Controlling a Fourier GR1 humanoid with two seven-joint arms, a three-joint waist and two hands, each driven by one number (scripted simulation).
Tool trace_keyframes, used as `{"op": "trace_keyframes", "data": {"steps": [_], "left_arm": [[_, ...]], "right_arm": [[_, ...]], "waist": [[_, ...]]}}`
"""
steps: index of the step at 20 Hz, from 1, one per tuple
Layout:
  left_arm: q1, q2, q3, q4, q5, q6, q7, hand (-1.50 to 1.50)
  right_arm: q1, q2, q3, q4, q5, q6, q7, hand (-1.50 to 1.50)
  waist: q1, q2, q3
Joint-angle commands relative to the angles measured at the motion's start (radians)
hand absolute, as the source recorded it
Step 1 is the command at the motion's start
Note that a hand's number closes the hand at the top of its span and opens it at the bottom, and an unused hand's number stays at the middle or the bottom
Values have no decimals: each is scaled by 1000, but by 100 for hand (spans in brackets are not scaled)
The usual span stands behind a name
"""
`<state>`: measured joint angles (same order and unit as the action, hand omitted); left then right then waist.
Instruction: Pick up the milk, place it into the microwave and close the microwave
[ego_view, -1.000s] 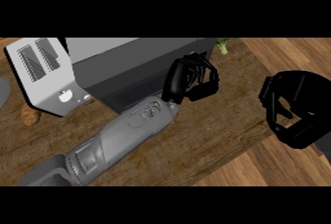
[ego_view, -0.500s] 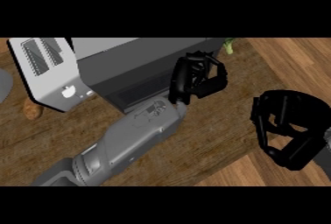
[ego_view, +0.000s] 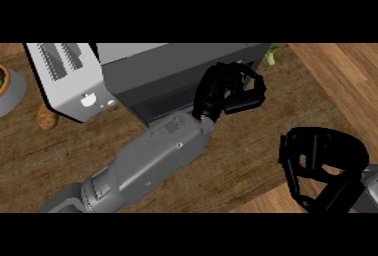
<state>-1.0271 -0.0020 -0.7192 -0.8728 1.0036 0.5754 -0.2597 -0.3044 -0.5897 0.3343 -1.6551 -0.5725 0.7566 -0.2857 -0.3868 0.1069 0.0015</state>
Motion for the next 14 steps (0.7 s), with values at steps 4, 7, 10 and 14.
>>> {"op": "trace_keyframes", "data": {"steps": [4, 7, 10, 14], "left_arm": [[102, 32, 113, 116, 111, -93, -48, 150], [116, 39, 105, 130, 134, -142, -63, 150], [133, 49, 92, 149, 148, -192, -82, 150], [142, 46, 77, 168, 166, -241, -102, 150]], "right_arm": [[86, 31, 32, -74, 4, -27, -13, 150], [117, 39, 42, -111, 11, -45, -13, 150], [135, 45, 53, -140, 25, -61, -9, 150], [172, 62, 74, -196, 45, -87, -11, 150]], "waist": [[59, 0, -8], [63, -2, -9], [84, 1, -10], [89, -9, -9]]}}
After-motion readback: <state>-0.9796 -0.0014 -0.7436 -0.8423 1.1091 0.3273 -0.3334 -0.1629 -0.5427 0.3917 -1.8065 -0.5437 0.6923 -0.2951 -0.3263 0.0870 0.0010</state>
